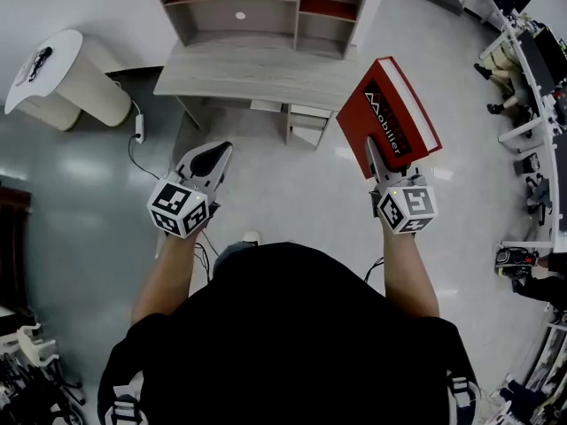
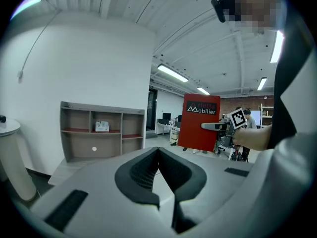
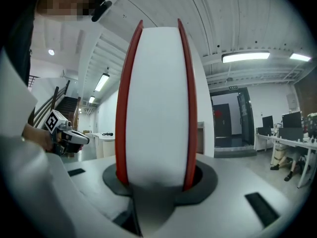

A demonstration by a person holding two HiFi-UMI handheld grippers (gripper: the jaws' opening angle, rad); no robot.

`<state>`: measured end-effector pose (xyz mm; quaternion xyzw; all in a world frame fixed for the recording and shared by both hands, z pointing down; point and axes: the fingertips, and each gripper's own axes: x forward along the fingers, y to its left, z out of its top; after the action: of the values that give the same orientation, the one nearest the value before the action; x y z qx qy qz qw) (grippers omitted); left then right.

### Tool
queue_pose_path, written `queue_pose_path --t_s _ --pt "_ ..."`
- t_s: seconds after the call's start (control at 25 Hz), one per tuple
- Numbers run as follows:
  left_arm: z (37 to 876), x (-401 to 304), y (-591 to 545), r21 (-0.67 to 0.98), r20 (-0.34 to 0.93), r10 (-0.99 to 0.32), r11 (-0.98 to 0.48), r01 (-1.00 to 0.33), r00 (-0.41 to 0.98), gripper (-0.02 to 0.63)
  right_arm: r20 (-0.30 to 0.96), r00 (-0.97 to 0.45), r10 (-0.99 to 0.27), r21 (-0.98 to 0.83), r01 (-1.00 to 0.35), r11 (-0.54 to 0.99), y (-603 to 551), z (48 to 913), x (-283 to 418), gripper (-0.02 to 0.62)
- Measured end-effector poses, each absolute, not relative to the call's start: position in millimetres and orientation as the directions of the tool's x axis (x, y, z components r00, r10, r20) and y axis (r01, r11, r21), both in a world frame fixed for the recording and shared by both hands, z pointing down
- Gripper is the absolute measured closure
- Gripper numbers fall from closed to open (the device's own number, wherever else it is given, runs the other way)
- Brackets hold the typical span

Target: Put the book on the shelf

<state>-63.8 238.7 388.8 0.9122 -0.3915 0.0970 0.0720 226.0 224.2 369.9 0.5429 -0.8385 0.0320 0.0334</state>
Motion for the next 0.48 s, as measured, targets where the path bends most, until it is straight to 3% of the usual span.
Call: queue_pose_path --t_s 0.48 --pt "385.8 -41.5 263.7 0.074 0.217 -0.713 -0.669 -0.74 0.667 0.588 0.093 -0.444 -0.891 -0.019 -0.896 0.444 233.7 364.0 239.9 0.422"
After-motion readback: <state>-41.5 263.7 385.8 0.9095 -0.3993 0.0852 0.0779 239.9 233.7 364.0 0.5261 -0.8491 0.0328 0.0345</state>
